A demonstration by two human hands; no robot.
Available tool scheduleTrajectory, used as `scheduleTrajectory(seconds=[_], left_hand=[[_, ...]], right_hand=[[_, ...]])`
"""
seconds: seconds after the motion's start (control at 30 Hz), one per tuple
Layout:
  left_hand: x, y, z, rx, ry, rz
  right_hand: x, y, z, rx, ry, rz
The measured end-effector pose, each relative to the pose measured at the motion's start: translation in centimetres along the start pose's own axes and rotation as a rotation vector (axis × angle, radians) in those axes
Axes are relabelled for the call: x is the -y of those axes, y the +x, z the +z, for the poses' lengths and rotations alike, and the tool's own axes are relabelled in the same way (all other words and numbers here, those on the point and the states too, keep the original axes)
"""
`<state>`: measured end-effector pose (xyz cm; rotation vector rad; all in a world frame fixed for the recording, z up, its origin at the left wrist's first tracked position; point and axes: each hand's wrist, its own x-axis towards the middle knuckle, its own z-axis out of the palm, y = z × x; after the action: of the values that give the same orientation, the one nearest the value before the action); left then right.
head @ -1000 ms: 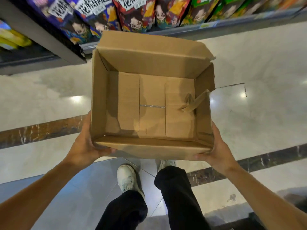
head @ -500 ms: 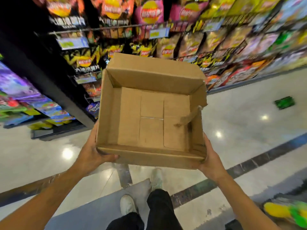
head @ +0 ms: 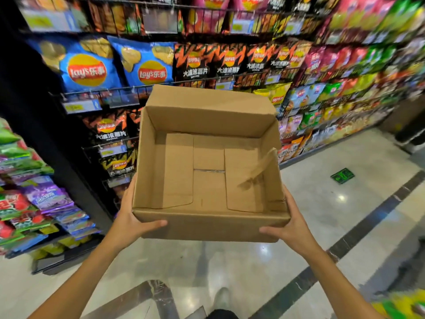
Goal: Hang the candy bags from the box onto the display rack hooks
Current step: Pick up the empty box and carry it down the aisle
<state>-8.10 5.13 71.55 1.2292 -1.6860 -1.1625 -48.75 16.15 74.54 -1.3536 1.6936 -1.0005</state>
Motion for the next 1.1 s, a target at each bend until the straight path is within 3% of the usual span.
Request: scheduleTrajectory(seconds=[0.3, 0.57, 0.9, 1.1], left_hand=[[-0.5, 2.7, 3.6, 0.163, -0.159, -0.045], [-3.2, 8.1, 10.7, 0.236, -0.107, -0.047], [-12.1, 19.8, 23.9, 0.379, 0.054, 0.123], [-15.8, 25.8, 33.4, 0.502, 0.017, 0.189]], right_hand=[[-1.8, -1.3, -2.9, -0.072, 0.034, 0.082], [-5.6, 0.1, -9.8, -0.148, 0.038, 0.122], [-10.3, 2.9, -22.8, -0.321, 0.137, 0.163], [-12.9, 2.8, -30.4, -0.449, 0.140, 0.193]])
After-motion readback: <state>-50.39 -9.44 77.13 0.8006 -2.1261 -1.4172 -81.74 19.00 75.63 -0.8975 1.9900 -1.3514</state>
